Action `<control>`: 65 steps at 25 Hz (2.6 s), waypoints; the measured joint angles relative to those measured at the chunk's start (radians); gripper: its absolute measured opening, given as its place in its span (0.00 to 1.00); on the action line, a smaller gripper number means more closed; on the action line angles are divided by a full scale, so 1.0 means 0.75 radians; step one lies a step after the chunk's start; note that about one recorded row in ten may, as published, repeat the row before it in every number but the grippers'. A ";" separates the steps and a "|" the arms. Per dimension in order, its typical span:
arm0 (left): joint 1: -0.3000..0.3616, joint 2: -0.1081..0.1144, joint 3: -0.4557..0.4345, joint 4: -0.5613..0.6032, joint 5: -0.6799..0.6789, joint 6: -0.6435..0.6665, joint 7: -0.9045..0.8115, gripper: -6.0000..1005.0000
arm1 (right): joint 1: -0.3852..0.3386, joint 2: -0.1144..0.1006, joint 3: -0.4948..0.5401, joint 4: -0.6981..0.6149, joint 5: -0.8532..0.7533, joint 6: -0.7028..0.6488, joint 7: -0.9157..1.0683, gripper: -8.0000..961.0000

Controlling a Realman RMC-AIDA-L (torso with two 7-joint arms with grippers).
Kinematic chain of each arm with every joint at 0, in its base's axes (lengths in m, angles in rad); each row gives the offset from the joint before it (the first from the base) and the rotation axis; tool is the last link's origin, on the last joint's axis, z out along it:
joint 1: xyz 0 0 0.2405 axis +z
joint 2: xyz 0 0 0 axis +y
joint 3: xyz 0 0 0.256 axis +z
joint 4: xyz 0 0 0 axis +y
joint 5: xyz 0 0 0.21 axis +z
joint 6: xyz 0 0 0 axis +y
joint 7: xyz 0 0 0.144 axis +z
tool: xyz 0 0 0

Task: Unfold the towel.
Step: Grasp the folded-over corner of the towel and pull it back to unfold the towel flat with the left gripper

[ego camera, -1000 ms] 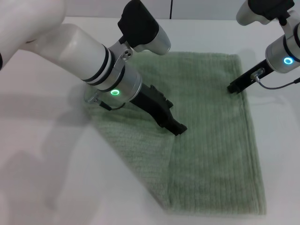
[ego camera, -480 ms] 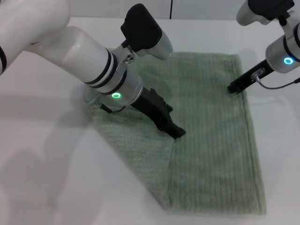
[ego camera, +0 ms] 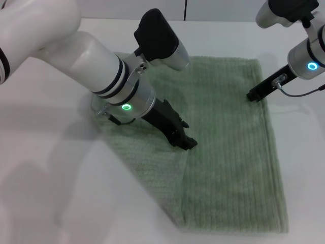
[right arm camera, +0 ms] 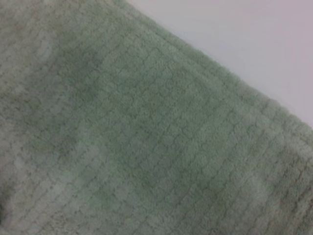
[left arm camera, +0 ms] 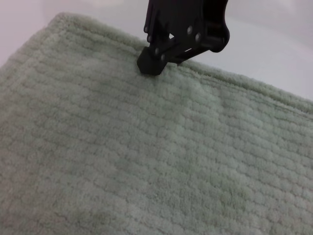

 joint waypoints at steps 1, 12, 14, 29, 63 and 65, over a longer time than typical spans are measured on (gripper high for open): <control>0.000 0.000 0.000 0.000 0.000 0.000 0.000 0.53 | 0.000 0.000 0.000 0.000 0.000 0.000 0.000 0.01; -0.004 0.004 -0.003 0.008 0.000 0.000 0.003 0.22 | -0.001 0.000 0.003 0.000 0.000 0.005 0.000 0.01; -0.005 0.006 -0.007 0.009 0.000 0.001 0.003 0.19 | -0.001 0.000 0.003 0.000 0.000 0.006 0.000 0.01; 0.038 0.017 -0.069 0.164 0.063 0.182 -0.003 0.12 | -0.007 0.000 0.002 0.002 0.000 0.014 0.000 0.01; 0.140 0.024 -0.324 0.555 0.381 0.641 -0.038 0.12 | -0.001 -0.001 -0.001 0.006 0.000 0.016 0.000 0.01; 0.143 0.025 -0.326 0.574 0.397 0.655 -0.046 0.12 | 0.000 -0.002 -0.002 0.006 0.000 0.016 0.000 0.01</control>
